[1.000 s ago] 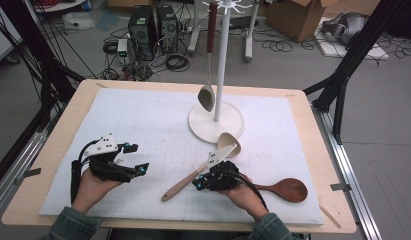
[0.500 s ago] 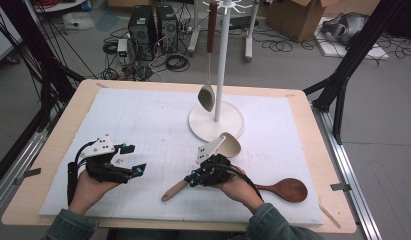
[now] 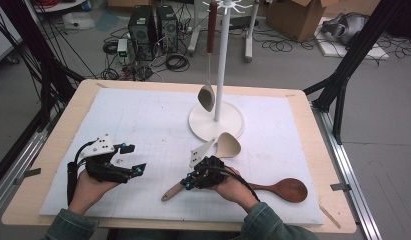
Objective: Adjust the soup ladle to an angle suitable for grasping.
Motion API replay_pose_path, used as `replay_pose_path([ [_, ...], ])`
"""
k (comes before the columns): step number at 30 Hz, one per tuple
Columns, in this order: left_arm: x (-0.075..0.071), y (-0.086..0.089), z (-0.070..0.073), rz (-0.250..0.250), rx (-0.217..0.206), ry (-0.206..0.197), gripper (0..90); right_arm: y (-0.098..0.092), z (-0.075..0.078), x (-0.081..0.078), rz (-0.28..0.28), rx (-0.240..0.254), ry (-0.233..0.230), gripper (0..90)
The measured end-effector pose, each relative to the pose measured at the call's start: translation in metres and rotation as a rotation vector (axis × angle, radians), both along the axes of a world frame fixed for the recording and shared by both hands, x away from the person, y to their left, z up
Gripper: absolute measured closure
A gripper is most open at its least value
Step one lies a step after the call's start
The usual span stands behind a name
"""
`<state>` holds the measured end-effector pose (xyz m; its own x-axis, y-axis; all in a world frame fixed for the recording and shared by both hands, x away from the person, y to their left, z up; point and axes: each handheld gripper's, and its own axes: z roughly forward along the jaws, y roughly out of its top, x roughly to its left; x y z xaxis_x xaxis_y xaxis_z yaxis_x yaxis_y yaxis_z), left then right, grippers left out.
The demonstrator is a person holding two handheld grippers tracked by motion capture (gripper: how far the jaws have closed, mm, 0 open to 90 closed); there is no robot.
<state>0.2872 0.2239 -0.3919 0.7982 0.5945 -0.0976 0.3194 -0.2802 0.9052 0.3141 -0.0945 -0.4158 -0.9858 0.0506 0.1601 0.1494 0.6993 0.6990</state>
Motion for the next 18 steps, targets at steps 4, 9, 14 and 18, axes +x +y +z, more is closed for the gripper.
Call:
replay_pose_path([
  [4,0.001,0.001,-0.001,-0.001,-0.004,0.005,19.0,0.002,-0.004,-0.001,0.016,-0.021,0.0,88.4],
  [9,0.002,0.0,-0.002,-0.005,0.0,0.007,19.1,-0.001,-0.015,-0.002,0.005,-0.039,0.015,88.7],
  [14,0.001,-0.002,-0.002,-0.007,0.002,0.006,19.2,0.002,-0.02,-0.001,-0.016,-0.029,-0.001,89.7],
  [18,0.002,-0.002,-0.002,-0.011,0.003,0.008,19.4,0.003,-0.02,0.001,-0.019,-0.02,0.007,89.7],
])
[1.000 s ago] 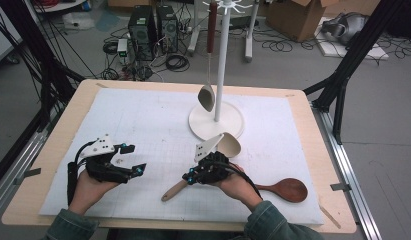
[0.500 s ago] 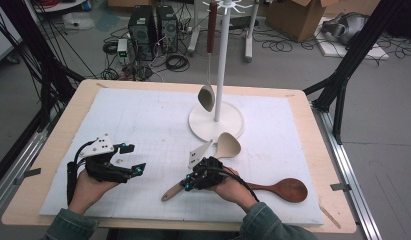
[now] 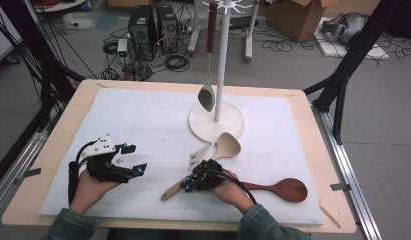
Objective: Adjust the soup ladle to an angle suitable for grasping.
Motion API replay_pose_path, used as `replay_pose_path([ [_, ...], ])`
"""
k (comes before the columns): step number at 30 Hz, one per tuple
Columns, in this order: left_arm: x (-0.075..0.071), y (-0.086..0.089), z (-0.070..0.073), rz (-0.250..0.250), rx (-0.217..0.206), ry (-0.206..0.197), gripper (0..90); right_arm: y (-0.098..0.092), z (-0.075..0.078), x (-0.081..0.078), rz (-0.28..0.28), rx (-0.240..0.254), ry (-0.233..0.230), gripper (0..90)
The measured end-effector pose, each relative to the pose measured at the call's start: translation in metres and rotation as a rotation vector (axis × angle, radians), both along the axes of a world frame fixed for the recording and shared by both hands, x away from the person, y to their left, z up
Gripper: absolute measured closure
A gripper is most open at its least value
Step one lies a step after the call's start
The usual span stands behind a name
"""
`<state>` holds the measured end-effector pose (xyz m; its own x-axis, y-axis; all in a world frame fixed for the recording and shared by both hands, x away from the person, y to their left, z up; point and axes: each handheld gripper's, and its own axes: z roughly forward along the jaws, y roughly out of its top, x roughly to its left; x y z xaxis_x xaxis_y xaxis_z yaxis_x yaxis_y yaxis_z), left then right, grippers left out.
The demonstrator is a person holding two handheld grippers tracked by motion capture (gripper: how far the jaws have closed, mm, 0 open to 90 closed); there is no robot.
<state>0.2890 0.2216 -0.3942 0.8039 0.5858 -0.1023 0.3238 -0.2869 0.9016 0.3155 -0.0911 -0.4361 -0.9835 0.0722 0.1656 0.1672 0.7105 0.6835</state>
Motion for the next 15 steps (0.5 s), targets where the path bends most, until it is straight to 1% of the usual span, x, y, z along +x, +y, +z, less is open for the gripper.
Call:
replay_pose_path([
  [2,0.0,-0.001,0.0,-0.002,0.001,0.002,19.4,0.002,0.0,0.0,-0.007,-0.001,-0.007,89.8],
  [6,0.0,-0.002,0.0,-0.006,0.002,0.0,19.5,0.006,-0.001,0.003,-0.027,0.009,-0.006,89.8],
  [7,0.0,-0.002,0.0,-0.008,0.002,0.003,19.5,0.007,-0.001,0.004,-0.026,0.009,-0.013,89.8],
  [12,0.001,-0.002,-0.001,-0.009,0.003,0.002,19.5,0.012,0.0,0.01,-0.058,0.022,-0.014,89.8],
  [14,0.001,-0.002,-0.001,-0.009,0.004,0.001,19.6,0.015,0.0,0.012,-0.068,0.022,-0.024,89.8],
  [15,0.001,-0.002,-0.001,-0.007,0.001,0.003,19.6,0.016,0.0,0.014,-0.074,0.019,-0.019,89.8],
])
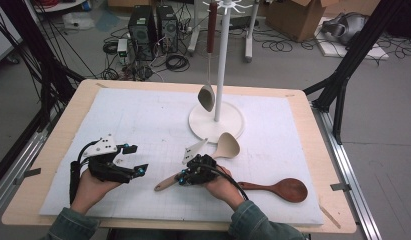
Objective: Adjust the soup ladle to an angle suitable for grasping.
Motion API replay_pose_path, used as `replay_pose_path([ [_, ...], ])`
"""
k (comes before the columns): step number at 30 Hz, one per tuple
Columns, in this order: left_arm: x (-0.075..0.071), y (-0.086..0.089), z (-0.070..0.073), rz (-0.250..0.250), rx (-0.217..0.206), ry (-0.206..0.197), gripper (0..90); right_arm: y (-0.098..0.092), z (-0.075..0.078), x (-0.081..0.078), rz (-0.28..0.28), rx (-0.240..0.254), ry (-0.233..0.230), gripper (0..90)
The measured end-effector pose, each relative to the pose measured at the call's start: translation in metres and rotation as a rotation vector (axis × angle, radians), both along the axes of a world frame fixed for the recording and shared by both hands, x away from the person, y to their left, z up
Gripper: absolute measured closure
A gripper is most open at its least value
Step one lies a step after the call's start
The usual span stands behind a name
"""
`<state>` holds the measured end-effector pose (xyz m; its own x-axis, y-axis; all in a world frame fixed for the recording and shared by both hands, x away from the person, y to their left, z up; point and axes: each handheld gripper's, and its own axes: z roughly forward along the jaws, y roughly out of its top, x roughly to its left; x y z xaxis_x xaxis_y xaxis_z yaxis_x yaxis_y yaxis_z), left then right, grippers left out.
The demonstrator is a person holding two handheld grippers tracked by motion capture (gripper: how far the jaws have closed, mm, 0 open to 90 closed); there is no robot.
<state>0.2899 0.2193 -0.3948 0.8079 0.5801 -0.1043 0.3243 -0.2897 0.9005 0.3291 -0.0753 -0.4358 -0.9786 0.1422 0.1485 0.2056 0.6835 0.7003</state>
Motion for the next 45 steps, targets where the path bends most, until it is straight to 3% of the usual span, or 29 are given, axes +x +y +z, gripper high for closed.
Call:
replay_pose_path([
  [11,0.001,0.001,0.0,-0.002,-0.001,-0.003,19.8,0.011,0.003,0.015,-0.053,-0.005,-0.012,89.9],
  [20,0.001,0.002,0.0,-0.007,-0.002,0.0,19.8,0.011,0.004,0.019,-0.059,-0.004,-0.015,89.7],
  [29,0.001,-0.001,-0.001,-0.015,-0.002,0.005,19.8,-0.01,0.016,0.012,-0.064,0.023,-0.012,86.2],
  [45,0.001,-0.007,-0.006,-0.033,0.007,0.012,22.9,-0.065,0.031,0.017,-0.191,0.047,-0.034,85.6],
])
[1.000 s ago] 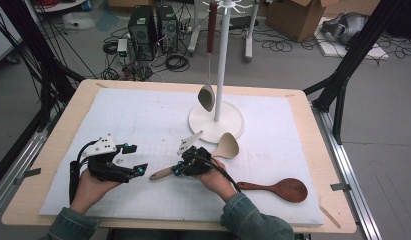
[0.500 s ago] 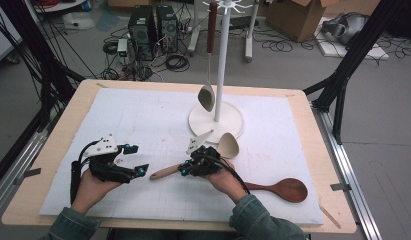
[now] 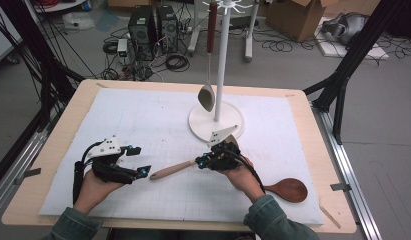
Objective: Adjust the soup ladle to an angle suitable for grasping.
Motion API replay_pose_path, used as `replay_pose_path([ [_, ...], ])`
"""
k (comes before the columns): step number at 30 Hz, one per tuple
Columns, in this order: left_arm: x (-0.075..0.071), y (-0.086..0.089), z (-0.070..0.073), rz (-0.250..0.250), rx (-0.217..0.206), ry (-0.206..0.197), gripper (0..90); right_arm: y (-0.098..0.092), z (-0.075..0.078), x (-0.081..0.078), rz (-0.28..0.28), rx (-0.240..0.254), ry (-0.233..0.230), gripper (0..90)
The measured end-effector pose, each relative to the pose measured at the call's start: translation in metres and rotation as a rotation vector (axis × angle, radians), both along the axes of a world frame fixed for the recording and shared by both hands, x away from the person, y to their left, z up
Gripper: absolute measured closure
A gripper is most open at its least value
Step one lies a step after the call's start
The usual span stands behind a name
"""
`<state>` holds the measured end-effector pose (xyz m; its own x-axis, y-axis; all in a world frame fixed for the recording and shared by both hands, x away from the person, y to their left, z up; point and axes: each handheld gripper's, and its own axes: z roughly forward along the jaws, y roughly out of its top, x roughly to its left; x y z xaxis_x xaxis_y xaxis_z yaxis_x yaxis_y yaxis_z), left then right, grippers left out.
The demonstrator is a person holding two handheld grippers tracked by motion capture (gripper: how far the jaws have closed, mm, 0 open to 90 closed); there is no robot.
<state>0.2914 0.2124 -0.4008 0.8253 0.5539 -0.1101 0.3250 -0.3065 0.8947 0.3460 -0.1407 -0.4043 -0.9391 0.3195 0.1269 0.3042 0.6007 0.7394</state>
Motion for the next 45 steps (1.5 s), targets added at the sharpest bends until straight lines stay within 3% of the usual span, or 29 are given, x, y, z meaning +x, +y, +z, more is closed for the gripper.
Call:
replay_pose_path([
  [13,0.002,-0.004,-0.009,-0.024,0.004,0.02,32.5,-0.044,0.002,0.014,-0.14,0.022,-0.015,87.2],
  [20,0.004,-0.009,-0.015,-0.039,0.019,0.032,40.7,-0.063,-0.001,0.021,-0.208,-0.011,-0.025,87.5],
  [26,0.007,-0.013,-0.02,-0.049,0.03,0.046,41.4,-0.077,-0.004,0.025,-0.253,-0.038,-0.027,87.9],
  [39,0.009,-0.021,-0.027,-0.071,0.07,0.075,42.3,-0.08,-0.009,0.023,-0.251,-0.06,-0.025,89.6],
  [45,0.008,-0.027,-0.028,-0.104,0.079,0.083,41.8,-0.081,-0.012,0.022,-0.255,-0.061,-0.02,89.6],
])
